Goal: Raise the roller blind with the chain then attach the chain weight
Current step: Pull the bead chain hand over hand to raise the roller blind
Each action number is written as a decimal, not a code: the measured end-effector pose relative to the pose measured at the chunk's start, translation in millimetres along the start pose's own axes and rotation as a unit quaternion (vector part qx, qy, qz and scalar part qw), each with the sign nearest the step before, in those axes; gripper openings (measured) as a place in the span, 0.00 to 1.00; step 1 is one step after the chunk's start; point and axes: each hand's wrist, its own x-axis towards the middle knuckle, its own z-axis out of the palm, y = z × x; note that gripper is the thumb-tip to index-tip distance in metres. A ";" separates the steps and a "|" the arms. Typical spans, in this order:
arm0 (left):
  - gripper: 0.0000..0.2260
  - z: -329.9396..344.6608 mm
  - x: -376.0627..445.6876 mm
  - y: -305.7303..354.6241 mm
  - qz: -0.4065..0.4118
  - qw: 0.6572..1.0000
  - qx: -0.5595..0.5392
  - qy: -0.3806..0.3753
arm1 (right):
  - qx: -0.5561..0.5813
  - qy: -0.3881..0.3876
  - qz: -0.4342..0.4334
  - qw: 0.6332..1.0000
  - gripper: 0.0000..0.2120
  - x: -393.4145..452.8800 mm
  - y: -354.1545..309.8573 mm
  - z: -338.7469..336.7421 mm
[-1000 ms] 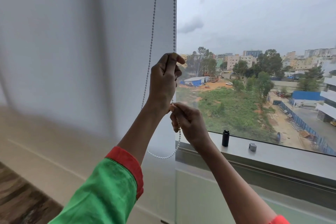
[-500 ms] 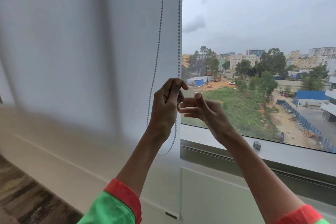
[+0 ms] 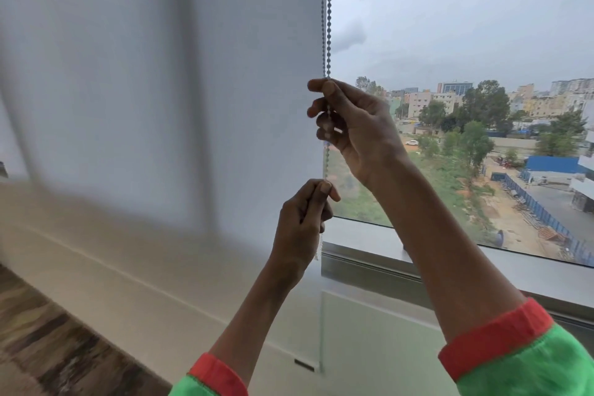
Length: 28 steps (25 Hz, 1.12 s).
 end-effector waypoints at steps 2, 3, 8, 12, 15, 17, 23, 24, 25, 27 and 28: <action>0.12 -2.1 1.7 -1.6 -0.004 1.000 0.004 -0.007 | 0.023 0.013 -0.005 1.000 0.09 -2.0 5.8 2.6; 0.12 -2.8 2.1 -2.7 -0.009 1.000 -0.003 -0.013 | 0.028 0.015 -0.014 0.999 0.09 -3.5 8.4 3.9; 0.14 -9.8 4.4 -11.4 -0.056 0.994 -0.058 -0.068 | 0.058 -0.001 -0.045 0.997 0.09 -17.4 23.9 3.0; 0.15 -14.5 27.4 0.6 -0.063 0.997 -0.045 -0.014 | 0.070 -0.009 -0.032 0.997 0.08 -34.3 34.8 -2.6; 0.15 -18.0 54.4 27.2 -0.020 0.994 -0.110 0.011 | 0.065 0.001 -0.029 0.997 0.09 -45.4 46.6 -3.5; 0.15 -17.3 72.5 49.3 0.006 0.992 -0.125 0.004 | 0.035 0.006 -0.022 0.999 0.09 -50.6 52.9 -5.3; 0.14 -0.2 103.3 94.1 0.059 0.982 -0.179 -0.004 | -0.041 -0.009 -0.019 0.999 0.08 -56.5 62.9 -14.9; 0.15 1.8 102.9 93.2 0.058 0.982 -0.182 0.008 | -0.053 -0.011 -0.016 0.998 0.09 -57.0 65.8 -16.9; 0.15 2.8 101.1 90.3 0.055 0.981 -0.184 0.016 | -0.065 -0.015 -0.012 0.998 0.09 -57.9 69.7 -19.3; 0.16 1.7 93.6 79.2 0.049 0.982 -0.183 0.012 | -0.074 -0.030 0.004 0.997 0.09 -62.7 79.3 -26.4; 0.16 -0.1 88.0 71.9 0.046 0.983 -0.180 0.006 | -0.068 -0.042 0.018 0.997 0.08 -65.6 84.5 -31.1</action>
